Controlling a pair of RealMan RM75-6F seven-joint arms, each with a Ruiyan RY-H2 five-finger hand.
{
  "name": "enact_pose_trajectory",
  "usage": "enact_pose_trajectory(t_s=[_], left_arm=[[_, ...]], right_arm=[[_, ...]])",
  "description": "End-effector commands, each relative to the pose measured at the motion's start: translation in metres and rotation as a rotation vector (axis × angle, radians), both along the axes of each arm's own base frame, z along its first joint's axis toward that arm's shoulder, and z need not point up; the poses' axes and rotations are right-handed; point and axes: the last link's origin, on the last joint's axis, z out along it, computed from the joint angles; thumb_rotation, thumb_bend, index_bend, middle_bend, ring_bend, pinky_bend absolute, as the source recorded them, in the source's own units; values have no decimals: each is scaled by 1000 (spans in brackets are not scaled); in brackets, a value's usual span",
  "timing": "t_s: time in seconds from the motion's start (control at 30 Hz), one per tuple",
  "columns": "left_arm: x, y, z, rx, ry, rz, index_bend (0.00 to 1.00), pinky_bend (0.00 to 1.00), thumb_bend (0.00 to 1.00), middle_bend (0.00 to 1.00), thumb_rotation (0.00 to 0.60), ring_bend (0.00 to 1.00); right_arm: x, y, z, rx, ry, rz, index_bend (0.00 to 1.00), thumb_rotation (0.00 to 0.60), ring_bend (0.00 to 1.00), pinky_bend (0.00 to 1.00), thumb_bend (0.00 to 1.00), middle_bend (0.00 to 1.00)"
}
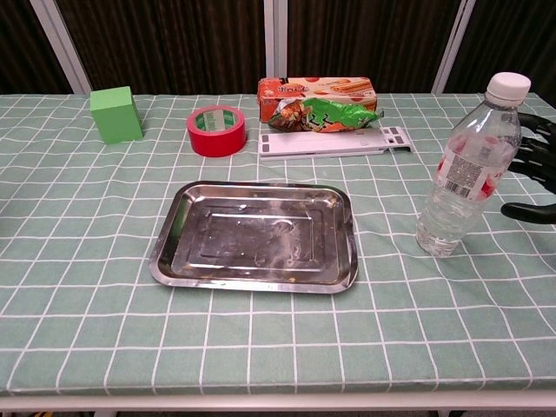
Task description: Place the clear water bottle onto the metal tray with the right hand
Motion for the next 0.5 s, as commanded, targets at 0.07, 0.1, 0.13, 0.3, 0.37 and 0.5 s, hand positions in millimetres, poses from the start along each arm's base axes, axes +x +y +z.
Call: enact_pose_trajectory(t_s=[0.07,0.1,0.13,0.3,0.37,0.5], left_arm=[[-1,1,0,0,2,1,181,175,210,186,600,97],[-1,1,0,0,3,2,182,175,210,186,600,97],[-1,1,1,0,3,1,181,175,210,186,600,97],[-1,2,1,0,3,1,181,175,210,186,600,96],[-2,2,1,-1,2,4,181,175,210,186,600,96],[-3,2,1,-2,1,8,181,175,210,186,600,96]], right_arm=[[10,-5,-9,21,-4,17,0,600,2,39,0,156],[12,-7,-11,24,-3,22,0,600,5,41,0,159],[15,-8,-13,28,-2,29,0,600,8,45,0,162],[25,-14,-20,26,-1,37,12,600,59,100,0,211],[28,-16,-21,21,-1,35,68,600,100,142,0,252],[30,-20,-23,21,5,21,246,600,170,232,17,346]])
